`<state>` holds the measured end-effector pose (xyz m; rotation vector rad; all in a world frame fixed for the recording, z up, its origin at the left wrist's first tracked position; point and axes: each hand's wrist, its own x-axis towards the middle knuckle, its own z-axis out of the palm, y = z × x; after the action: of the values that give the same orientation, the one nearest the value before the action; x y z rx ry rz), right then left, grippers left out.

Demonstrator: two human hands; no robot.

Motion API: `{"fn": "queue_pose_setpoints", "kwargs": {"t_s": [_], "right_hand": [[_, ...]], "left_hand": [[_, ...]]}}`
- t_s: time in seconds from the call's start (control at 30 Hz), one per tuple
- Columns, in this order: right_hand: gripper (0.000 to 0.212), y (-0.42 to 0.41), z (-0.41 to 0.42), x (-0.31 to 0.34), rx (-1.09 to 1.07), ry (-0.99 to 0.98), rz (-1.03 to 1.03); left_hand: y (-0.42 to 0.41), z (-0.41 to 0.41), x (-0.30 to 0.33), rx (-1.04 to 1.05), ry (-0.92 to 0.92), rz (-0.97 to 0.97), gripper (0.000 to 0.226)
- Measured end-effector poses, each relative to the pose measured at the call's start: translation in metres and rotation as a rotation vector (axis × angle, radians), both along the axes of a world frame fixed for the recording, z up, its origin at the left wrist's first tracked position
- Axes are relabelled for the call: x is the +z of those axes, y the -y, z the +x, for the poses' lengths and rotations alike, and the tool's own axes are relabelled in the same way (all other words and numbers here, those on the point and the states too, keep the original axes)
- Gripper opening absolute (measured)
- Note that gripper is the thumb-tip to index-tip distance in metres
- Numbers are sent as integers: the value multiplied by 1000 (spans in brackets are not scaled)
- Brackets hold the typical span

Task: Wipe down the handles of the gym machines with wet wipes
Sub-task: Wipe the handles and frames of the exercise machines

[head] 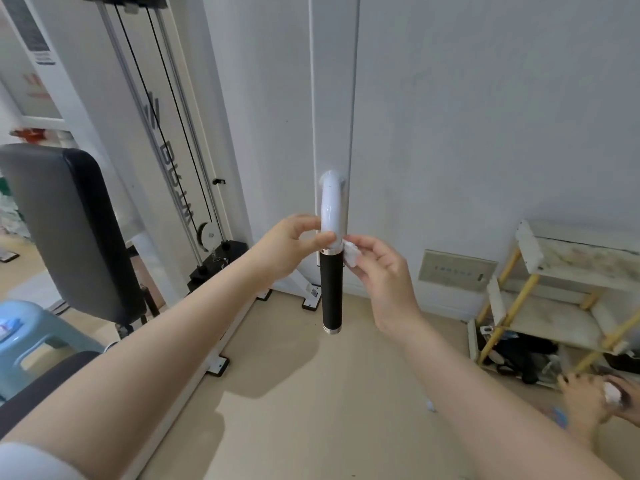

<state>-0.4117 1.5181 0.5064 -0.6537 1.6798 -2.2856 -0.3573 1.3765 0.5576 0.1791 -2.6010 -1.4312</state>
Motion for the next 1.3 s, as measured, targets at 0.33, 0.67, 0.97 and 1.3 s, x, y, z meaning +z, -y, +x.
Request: {"fn": "queue_pose_setpoints", "kwargs": {"t_s": [0.33,0.67,0.97,1.3], "right_hand": [[21,12,-4,-50,-31,217,178],[27,16,-3,-73,23,377,84],[30,22,8,-78,-24,490,-65],[25,18,22,-45,-175,-268,35]], "left_hand": [[10,3,2,55,-43,77,4],[22,-9,-2,-65,27,175,10],[23,-3,-6,-92,-31,181,5],[30,2,-4,-91,-41,119,15]]}}
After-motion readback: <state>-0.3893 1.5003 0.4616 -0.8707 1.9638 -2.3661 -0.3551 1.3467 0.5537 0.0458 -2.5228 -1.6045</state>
